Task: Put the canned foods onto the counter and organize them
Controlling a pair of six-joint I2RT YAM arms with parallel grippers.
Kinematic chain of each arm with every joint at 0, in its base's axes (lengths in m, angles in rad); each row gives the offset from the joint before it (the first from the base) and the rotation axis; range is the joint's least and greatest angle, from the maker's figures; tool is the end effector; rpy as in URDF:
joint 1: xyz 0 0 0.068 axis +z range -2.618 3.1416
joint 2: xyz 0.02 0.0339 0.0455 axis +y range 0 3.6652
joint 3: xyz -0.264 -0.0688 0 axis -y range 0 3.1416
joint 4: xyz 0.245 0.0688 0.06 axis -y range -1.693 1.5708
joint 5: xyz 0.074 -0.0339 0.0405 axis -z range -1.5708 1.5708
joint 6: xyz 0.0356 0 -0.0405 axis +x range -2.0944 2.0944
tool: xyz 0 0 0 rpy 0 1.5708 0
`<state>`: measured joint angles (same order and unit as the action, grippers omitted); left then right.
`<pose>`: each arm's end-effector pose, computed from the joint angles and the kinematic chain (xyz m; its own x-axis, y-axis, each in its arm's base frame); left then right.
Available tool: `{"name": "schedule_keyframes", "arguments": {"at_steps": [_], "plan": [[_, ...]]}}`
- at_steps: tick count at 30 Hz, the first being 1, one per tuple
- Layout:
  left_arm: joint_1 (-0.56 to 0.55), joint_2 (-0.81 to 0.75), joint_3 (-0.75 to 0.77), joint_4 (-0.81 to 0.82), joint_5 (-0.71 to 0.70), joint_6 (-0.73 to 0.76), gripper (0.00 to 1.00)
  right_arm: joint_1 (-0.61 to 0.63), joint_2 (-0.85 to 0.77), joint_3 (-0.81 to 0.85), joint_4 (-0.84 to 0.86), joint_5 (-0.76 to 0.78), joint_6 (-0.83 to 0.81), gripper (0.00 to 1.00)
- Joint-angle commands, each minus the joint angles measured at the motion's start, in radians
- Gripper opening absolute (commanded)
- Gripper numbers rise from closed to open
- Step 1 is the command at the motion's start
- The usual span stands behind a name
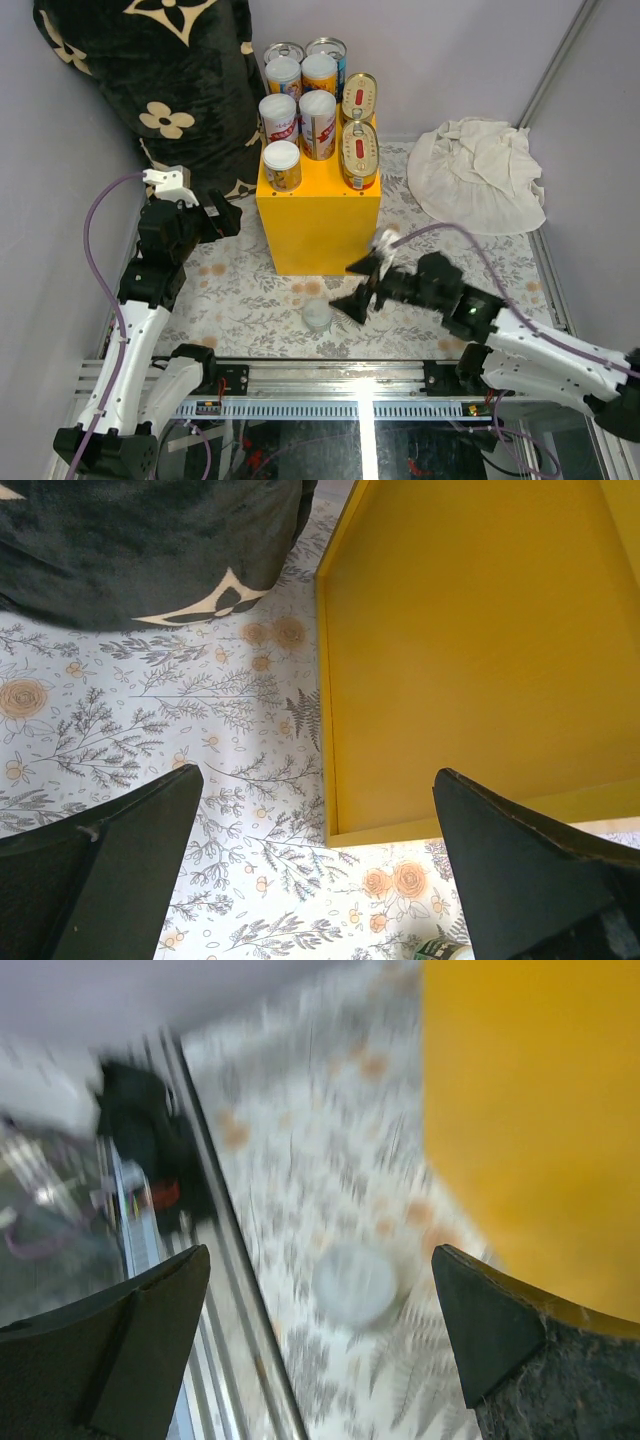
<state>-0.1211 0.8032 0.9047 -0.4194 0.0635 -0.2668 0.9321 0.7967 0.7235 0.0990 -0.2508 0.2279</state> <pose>0.1768 -0.0238 0.3538 -0.3469 -0.2228 -0.9111 0.0922 0.9586 -0.2696 0.1077 0.1599 0.3470 -0.1942 0.1056 -0.9753 -0.9052 0.3638 0.2196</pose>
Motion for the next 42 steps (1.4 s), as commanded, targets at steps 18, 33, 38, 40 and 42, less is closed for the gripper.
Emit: {"name": "schedule_keyframes", "arguments": {"at_steps": [18,33,38,40,42], "plan": [[0.009,0.028,-0.010,0.059,0.047,0.028,1.00,0.186,0.545,-0.473,0.975,0.153,-0.226,0.98],[0.009,0.040,-0.011,0.052,0.038,0.041,1.00,0.189,0.855,-0.412,1.310,0.116,-0.210,0.93],[0.008,0.035,-0.013,0.048,0.033,0.047,1.00,0.193,0.856,-0.379,1.272,0.101,-0.218,0.91],[0.009,0.033,-0.015,0.048,0.031,0.047,1.00,0.194,0.848,-0.370,1.247,0.093,-0.220,0.89],[0.009,0.031,-0.015,0.047,0.031,0.049,1.00,0.195,0.841,-0.353,1.194,0.081,-0.228,0.86]]}}
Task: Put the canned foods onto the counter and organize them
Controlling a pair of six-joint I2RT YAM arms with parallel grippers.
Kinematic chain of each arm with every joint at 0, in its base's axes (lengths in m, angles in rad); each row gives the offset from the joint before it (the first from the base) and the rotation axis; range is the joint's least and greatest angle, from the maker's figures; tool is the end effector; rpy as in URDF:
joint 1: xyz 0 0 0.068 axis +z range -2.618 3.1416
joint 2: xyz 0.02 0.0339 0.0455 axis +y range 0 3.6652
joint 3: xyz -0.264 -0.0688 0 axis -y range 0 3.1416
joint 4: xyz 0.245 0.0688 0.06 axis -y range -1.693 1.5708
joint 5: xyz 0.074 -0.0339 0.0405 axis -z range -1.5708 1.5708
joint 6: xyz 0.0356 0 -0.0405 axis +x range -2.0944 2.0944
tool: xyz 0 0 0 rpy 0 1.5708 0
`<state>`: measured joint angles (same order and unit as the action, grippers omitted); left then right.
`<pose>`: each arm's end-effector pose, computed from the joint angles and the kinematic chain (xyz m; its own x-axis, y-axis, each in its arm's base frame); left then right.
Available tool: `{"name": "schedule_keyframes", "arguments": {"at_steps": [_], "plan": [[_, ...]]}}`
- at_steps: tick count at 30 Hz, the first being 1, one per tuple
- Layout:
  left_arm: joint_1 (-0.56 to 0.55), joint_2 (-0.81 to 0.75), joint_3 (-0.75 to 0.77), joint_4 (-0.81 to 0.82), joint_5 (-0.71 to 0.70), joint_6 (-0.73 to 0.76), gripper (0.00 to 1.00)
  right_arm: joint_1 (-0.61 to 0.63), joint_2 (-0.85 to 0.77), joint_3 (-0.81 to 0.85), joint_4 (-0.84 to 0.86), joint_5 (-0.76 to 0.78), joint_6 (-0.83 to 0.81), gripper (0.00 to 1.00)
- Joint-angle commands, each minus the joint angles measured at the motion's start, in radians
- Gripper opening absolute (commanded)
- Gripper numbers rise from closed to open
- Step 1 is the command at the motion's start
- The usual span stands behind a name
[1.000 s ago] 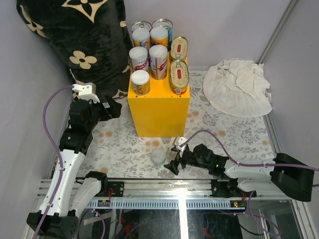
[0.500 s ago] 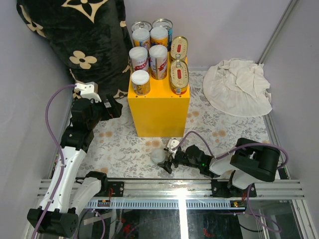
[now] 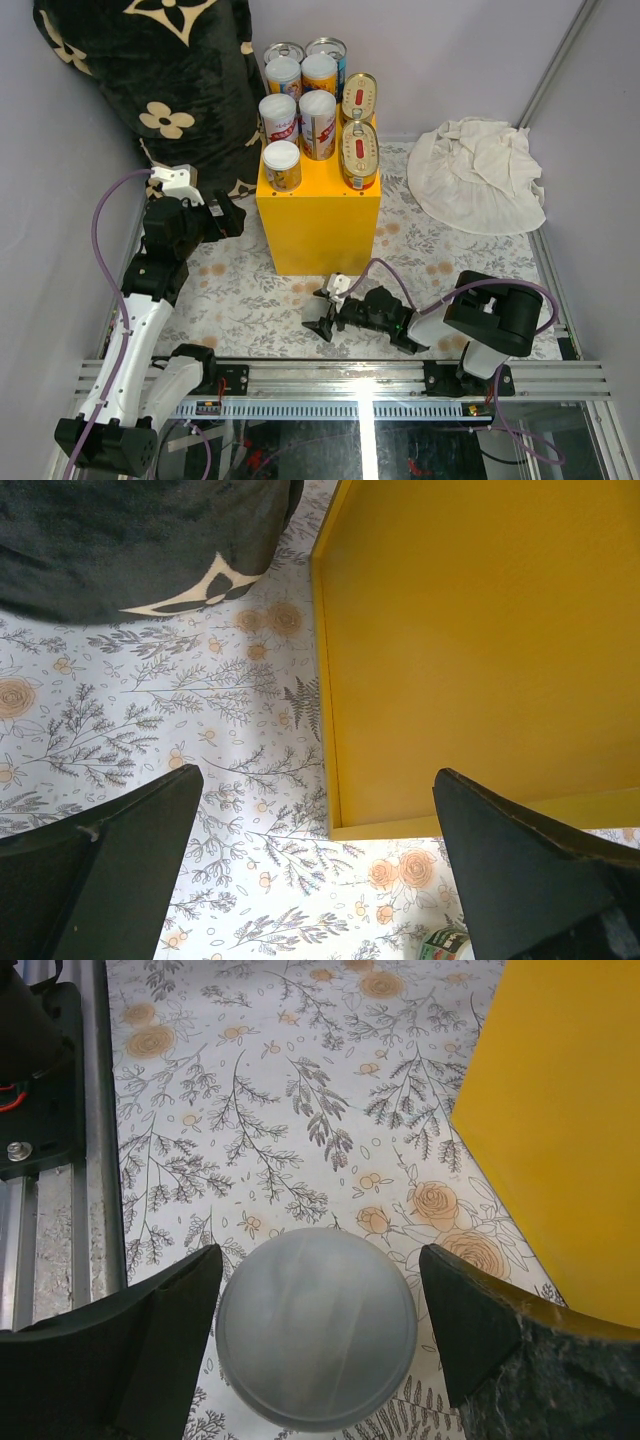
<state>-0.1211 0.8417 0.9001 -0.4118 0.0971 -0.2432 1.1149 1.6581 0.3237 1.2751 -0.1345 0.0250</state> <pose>0.1861 -0.0261 0.3467 -0.3841 -0.1947 -0.9025 0.1216 0.9583 -0.2585 0.1136 0.2426 0.1459 -0.0498 -0.0453 -0.9977 -0.9477 0.3173 0.0329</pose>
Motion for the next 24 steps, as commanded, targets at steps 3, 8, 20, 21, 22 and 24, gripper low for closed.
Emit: {"name": "schedule_keyframes", "arguments": {"at_steps": [3,8,20,21,22,24], "plan": [[0.009,-0.010,-0.011,0.037,-0.004,0.027,1.00,0.013,-0.026,0.051,-0.016,-0.039,-0.030,0.87],[0.009,-0.017,-0.013,0.037,-0.003,0.026,1.00,0.013,-0.051,0.052,-0.087,-0.029,-0.054,0.88],[0.009,-0.029,-0.015,0.036,0.000,0.024,1.00,0.017,-0.142,0.082,-0.197,-0.064,-0.051,0.59],[0.009,-0.030,-0.016,0.037,0.001,0.023,1.00,0.016,-0.166,0.095,-0.234,-0.078,-0.048,0.51],[0.009,-0.032,-0.015,0.037,0.000,0.024,1.00,0.016,-0.196,0.109,-0.267,-0.090,-0.043,0.44],[0.009,-0.035,-0.015,0.037,0.001,0.022,1.00,0.016,-0.261,0.156,-0.349,-0.113,-0.035,0.29]]}}
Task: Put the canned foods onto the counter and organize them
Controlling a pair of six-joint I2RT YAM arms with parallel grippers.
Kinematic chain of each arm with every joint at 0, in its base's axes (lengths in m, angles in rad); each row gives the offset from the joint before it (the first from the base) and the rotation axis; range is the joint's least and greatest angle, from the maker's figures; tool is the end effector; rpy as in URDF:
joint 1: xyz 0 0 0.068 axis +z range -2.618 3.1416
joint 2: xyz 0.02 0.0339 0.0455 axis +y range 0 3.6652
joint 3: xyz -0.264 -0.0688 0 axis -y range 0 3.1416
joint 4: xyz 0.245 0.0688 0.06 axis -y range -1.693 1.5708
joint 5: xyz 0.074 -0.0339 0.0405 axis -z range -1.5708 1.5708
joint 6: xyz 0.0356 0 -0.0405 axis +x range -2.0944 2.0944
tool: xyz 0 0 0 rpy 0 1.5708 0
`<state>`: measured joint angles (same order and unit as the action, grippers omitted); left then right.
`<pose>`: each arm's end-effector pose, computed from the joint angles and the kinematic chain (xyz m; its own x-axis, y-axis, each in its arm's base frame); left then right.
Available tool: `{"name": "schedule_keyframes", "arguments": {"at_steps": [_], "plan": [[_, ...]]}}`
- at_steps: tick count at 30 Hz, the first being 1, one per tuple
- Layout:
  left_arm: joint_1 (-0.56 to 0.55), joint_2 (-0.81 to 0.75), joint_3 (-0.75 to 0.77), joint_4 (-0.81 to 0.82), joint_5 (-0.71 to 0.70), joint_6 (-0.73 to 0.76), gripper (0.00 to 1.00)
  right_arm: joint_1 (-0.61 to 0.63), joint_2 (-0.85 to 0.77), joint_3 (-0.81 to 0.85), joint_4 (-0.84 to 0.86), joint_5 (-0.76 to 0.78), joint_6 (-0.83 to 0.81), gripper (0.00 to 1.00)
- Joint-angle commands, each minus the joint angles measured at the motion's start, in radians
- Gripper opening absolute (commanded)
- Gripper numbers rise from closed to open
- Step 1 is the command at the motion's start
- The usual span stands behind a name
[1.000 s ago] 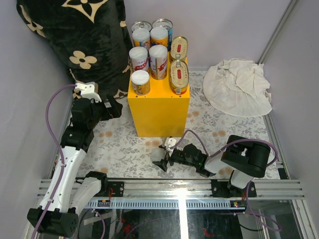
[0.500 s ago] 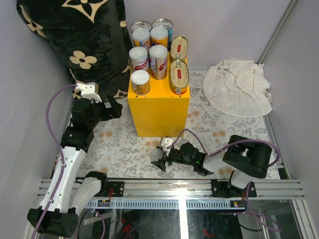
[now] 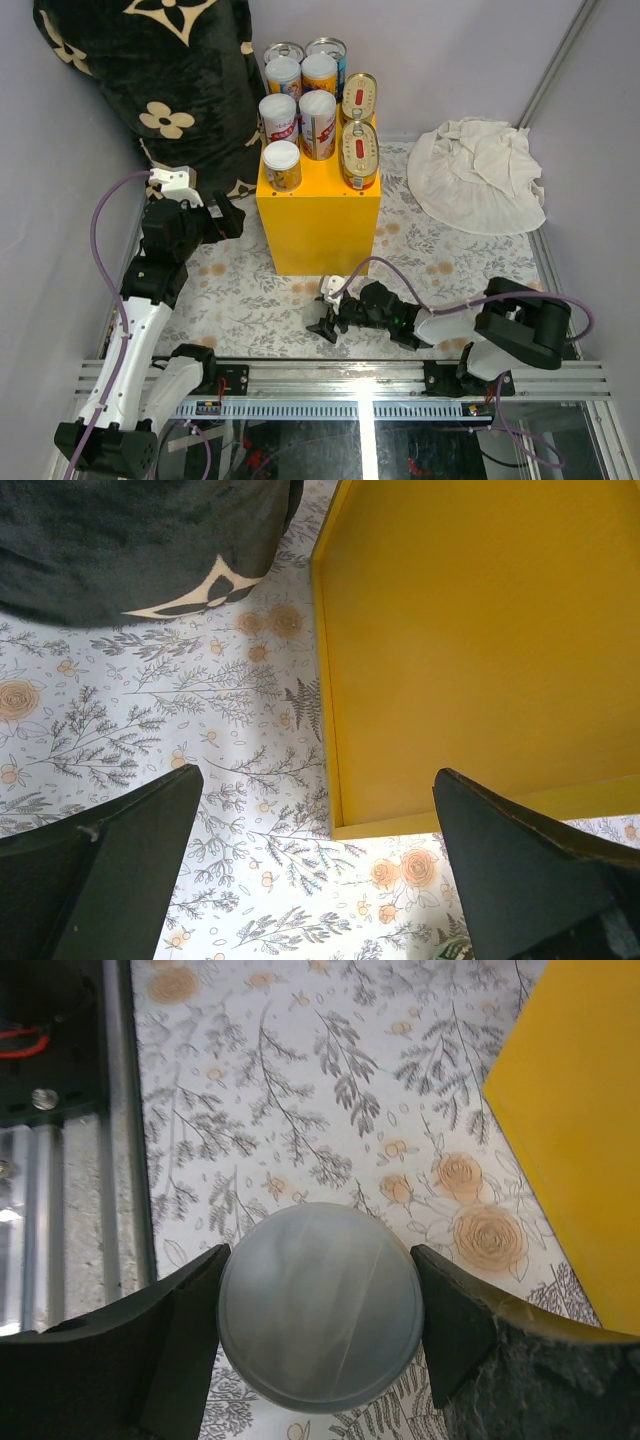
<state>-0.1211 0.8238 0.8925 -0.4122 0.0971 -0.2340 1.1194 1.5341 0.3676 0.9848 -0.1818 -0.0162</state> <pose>0.1822 -0.0257 0.3470 -0.3741 -0.1870 -0.9083 0.1276 0.9598 -0.2501 0.1116 0.2449 0.1560 -0.0632 -0.1669 -0.9839 -0.9637 0.2664 0.0167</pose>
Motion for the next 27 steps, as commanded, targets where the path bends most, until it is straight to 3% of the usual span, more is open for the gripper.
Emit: {"name": "schedule_keyframes", "arguments": {"at_steps": [1,3,4,11,17,20,27], "plan": [[0.009,-0.018,-0.007,0.038,0.001,0.013,1.00,0.012,-0.172,0.140,-0.112,-0.074,0.006,0.23],[0.008,-0.020,-0.007,0.038,0.002,0.012,1.00,0.011,-0.237,0.208,-0.222,-0.078,0.005,0.02],[0.009,-0.022,-0.007,0.038,0.003,0.012,1.00,0.012,-0.268,0.248,-0.282,-0.078,-0.001,0.00],[0.009,-0.028,0.004,0.040,0.013,0.012,1.00,0.010,-0.435,0.584,-0.685,-0.022,-0.064,0.00],[0.008,-0.025,0.019,0.037,0.023,0.007,1.00,0.008,-0.355,1.059,-1.064,0.072,-0.091,0.00],[0.009,-0.029,0.017,0.036,0.026,0.006,1.00,-0.003,-0.294,1.226,-1.148,0.138,-0.100,0.00],[0.009,-0.038,0.014,0.026,0.024,0.007,1.00,-0.077,-0.166,1.450,-1.253,0.218,-0.074,0.00]]}}
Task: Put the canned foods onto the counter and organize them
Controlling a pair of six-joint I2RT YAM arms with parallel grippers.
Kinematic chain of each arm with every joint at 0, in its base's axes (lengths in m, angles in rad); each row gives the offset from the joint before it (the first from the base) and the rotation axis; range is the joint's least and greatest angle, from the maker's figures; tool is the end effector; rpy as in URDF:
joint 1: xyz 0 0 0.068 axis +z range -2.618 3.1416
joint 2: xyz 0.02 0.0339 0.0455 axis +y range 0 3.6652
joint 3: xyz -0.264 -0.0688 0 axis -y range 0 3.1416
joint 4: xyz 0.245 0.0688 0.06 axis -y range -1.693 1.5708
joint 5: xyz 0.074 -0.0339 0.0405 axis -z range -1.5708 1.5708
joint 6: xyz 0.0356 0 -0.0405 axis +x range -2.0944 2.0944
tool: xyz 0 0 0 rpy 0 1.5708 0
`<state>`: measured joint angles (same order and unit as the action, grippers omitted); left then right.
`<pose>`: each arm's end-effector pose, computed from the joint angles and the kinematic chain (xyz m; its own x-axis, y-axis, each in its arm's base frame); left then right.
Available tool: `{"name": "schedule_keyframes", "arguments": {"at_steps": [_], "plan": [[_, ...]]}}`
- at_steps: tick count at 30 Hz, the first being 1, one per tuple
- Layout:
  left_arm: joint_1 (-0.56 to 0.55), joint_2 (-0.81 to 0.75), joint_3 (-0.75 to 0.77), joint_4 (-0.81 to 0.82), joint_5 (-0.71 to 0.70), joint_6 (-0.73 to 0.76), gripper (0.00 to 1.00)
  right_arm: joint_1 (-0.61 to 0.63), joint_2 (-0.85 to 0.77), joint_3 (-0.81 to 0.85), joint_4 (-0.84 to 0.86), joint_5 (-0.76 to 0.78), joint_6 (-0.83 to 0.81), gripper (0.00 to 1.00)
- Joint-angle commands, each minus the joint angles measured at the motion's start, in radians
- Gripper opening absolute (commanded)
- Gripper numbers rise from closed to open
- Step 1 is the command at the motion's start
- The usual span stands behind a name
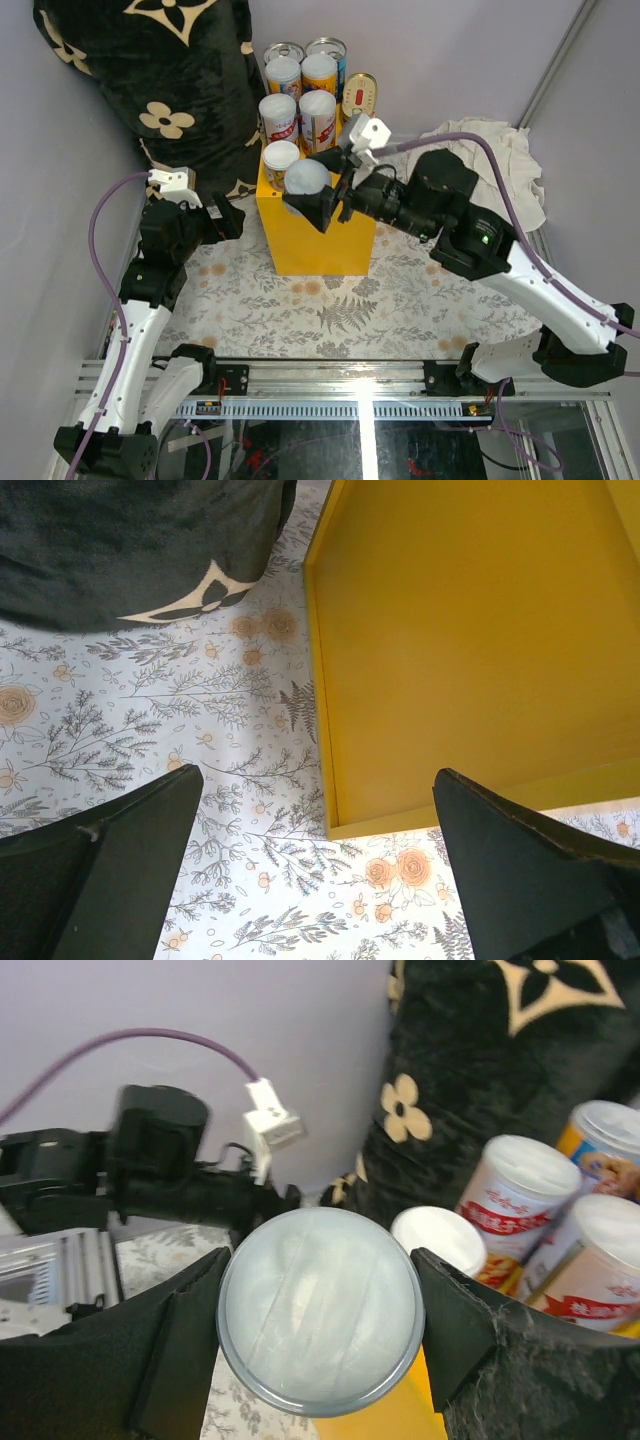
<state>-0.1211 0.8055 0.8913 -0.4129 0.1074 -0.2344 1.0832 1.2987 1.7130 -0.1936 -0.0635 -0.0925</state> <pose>0.1779 -0.0255 0.3495 -0.3615 -0.1886 -0.9131 0.1408 0.9571 -0.2534 0.1180 0.2273 0.5453 0.1862 0.1544 -0.9703 -0.8973 0.4290 -0.1040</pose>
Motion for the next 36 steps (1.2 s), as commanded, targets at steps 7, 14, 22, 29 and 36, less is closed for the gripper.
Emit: {"name": "schedule_keyframes", "arguments": {"at_steps": [7,14,22,29,36], "plan": [[0.009,-0.023,0.010,0.026,0.012,0.007,1.00,-0.089,0.128,0.150,-0.100,0.170,0.006,0.00],[0.008,-0.016,0.012,0.025,0.005,0.006,1.00,-0.171,0.141,0.136,-0.077,0.133,0.042,0.00],[0.009,-0.006,0.013,0.025,0.005,0.003,1.00,-0.209,0.137,0.092,-0.040,0.112,0.058,0.00],[0.008,-0.002,0.012,0.025,0.003,0.000,1.00,-0.230,0.155,0.092,-0.042,0.096,0.063,0.00],[0.009,0.011,0.015,0.024,0.004,0.000,1.00,-0.252,0.163,0.074,-0.029,0.080,0.072,0.00]]}}
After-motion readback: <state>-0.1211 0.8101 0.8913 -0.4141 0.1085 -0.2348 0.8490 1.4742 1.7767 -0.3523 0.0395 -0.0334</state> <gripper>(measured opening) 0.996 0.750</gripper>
